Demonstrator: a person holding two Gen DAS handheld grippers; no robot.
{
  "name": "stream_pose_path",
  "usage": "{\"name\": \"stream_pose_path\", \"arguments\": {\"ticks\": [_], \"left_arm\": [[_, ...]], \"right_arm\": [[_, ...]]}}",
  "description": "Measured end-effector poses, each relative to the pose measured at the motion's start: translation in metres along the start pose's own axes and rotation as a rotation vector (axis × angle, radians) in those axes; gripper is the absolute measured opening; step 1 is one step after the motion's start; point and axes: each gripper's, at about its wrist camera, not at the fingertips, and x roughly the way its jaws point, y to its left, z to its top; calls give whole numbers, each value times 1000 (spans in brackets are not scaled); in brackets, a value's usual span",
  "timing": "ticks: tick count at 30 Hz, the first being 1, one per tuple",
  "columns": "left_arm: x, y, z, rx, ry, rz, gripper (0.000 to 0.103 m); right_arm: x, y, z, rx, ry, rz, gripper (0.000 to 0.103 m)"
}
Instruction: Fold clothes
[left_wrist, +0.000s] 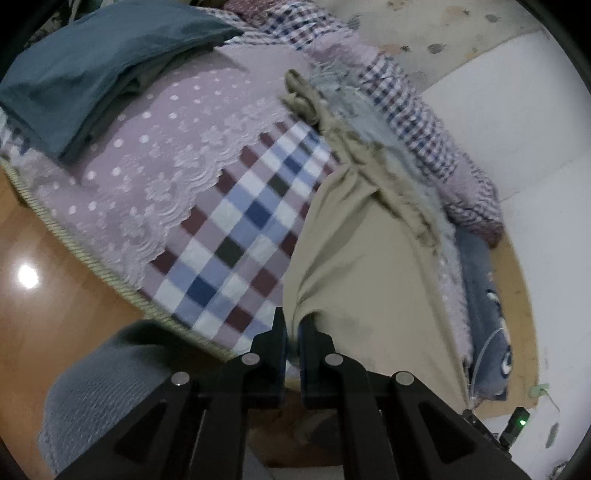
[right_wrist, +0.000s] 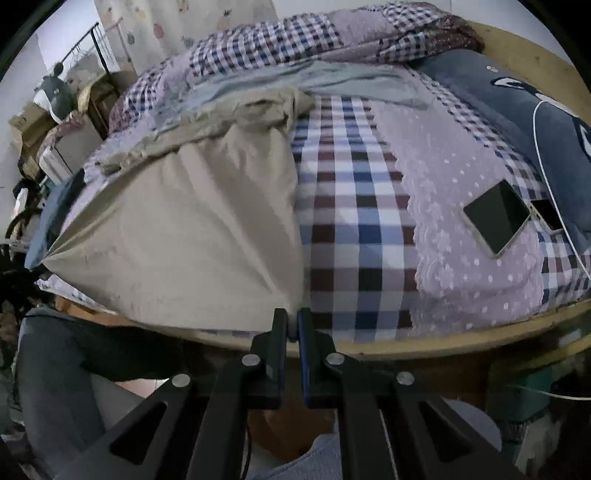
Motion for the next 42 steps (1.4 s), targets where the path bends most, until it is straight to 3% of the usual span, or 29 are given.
{"name": "stream_pose_path", "arguments": {"ticks": [3,5,7,8,9,12,19,23,30,42], "left_arm": [[-5,7,0,-41,16,13,9],[-11,13,2,-68,9,28,20],[-19,19,5,-93,-6,39,42],[-23,22,6,-105,-13,44,45],[-27,24,7,-113,-24,46,50],[-37,30,12,-131,-60,50,64],[-40,12,23,-87,-168,-32,83],[-31,-8,33,-47,-234,-92,85],[14,-45,50,-7,-275,-169,85],[108,-144,82,205,-306,-204,85]], "right_arm": [[6,-1,-3,-12,44,-69,8],[5,-5,-3,5,49,-107,9],[1,-15,-3,36,41,-112,11],[-1,-18,-3,47,33,-118,18],[-3,-21,-2,56,24,-116,27],[-7,-26,0,80,-7,-102,36],[-5,-15,12,113,-131,-43,45],[4,-13,21,147,-217,29,52],[24,-5,41,196,-268,130,57],[58,26,70,139,-294,121,68]]}}
